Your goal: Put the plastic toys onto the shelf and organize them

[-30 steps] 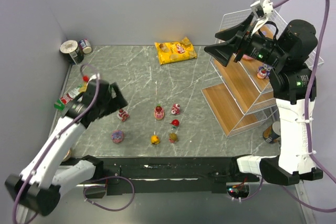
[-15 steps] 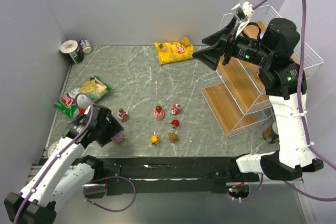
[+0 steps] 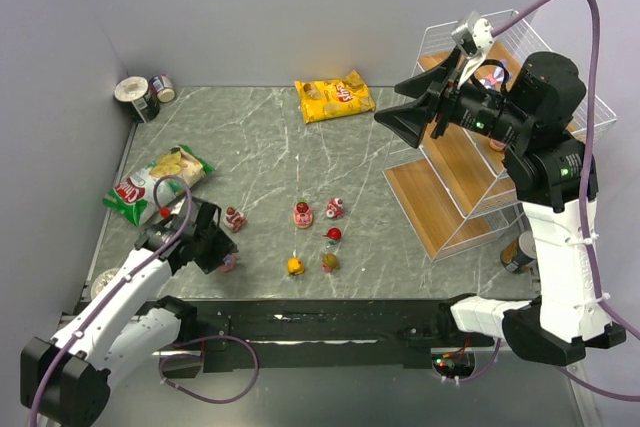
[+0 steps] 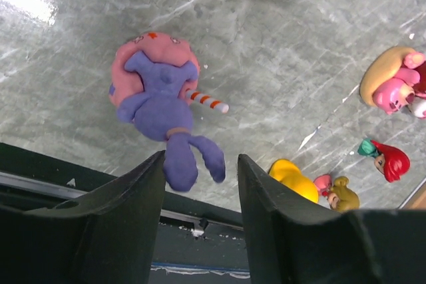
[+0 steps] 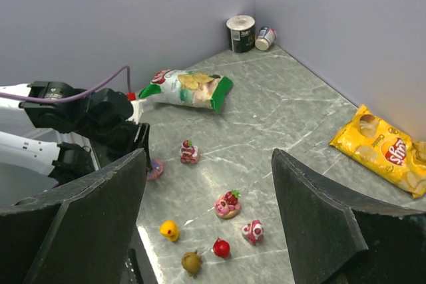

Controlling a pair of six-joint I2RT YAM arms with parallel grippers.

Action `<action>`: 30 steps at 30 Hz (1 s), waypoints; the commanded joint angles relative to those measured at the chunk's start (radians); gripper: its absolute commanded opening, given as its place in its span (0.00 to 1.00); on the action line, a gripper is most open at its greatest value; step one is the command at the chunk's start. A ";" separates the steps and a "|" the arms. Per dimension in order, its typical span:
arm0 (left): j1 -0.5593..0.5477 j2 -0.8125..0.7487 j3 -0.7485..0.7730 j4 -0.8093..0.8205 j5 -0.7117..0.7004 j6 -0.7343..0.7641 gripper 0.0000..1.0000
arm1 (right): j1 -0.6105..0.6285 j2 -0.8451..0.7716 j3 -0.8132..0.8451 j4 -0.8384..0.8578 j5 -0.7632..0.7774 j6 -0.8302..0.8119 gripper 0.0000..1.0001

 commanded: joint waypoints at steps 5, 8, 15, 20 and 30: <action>0.000 0.041 0.018 0.058 -0.021 0.013 0.22 | 0.005 -0.017 0.003 -0.027 0.018 -0.042 0.82; 0.000 0.067 0.032 0.091 0.029 0.049 0.03 | 0.005 -0.017 0.003 -0.033 0.017 -0.048 0.82; -0.001 0.122 0.127 0.095 0.155 0.115 0.01 | 0.005 -0.020 -0.019 -0.027 0.012 -0.036 0.82; -0.006 0.142 0.225 0.143 0.331 0.086 0.01 | 0.019 -0.029 -0.056 -0.004 0.017 0.004 0.82; -0.135 0.349 0.277 0.441 0.519 0.026 0.01 | 0.121 -0.023 -0.101 -0.031 0.113 0.012 0.81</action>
